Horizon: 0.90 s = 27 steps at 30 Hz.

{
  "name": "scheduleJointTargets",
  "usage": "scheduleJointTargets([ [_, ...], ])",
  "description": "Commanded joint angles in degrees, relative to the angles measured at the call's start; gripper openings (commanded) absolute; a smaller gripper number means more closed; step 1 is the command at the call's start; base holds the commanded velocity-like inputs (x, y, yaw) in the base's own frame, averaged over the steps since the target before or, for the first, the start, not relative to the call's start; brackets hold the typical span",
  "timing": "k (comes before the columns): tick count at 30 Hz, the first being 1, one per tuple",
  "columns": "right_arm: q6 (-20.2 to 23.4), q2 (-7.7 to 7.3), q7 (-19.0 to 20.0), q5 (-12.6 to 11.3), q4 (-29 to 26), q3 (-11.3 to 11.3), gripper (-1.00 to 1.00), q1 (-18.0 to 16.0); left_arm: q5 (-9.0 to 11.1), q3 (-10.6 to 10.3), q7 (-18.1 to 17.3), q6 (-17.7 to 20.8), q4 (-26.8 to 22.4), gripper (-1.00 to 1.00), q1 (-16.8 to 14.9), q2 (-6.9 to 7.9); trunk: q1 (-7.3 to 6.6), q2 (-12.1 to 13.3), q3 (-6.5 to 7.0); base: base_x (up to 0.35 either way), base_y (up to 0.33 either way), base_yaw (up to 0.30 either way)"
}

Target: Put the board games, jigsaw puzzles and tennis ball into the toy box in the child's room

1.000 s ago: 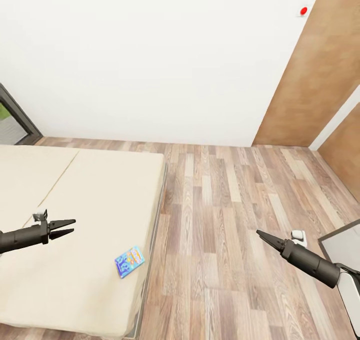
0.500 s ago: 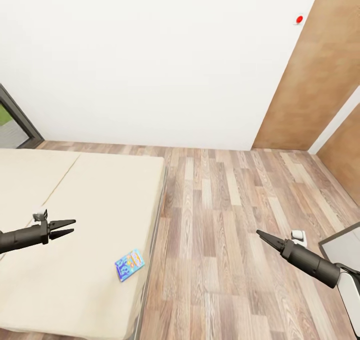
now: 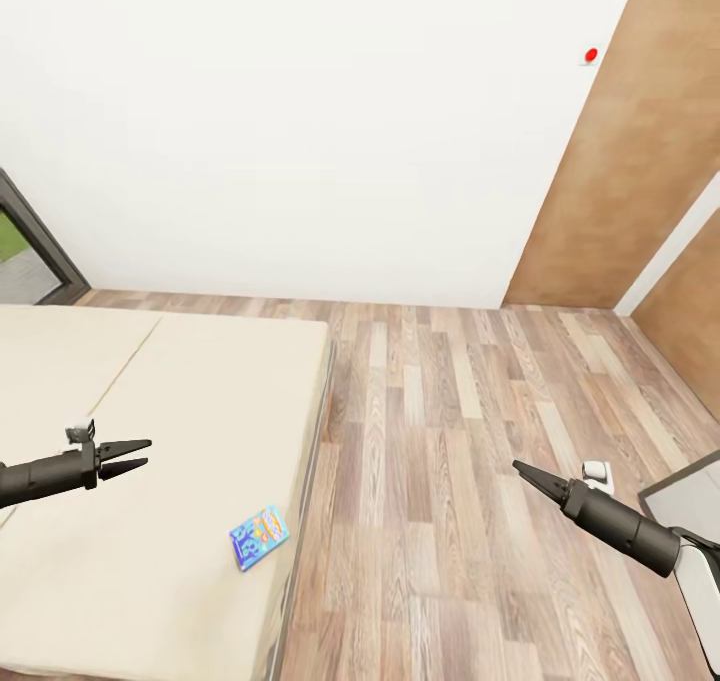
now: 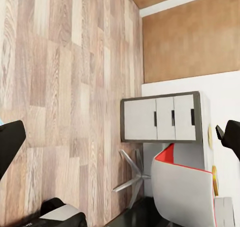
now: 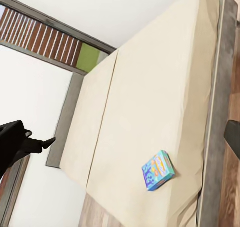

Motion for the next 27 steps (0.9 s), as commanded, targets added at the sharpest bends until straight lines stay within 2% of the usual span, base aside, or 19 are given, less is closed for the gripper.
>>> scheduleJointTargets([
  [1, 0.3, 0.0, 0.1, -0.1, 0.0, 0.0, 1.0, 0.0, -0.1, 0.1, -0.2, 0.6, 0.0, 1.0, 0.0, -0.02, 0.03, -0.1, 0.0, 0.0, 0.0, 0.0],
  [27, 0.3, 0.0, 0.1, 0.0, 0.0, 0.0, 1.0, 0.0, -0.2, 0.1, -0.2, 0.6, 0.1, 1.0, 0.0, -0.09, 0.03, -0.1, 2.47, 0.0, 0.0, 0.0],
])
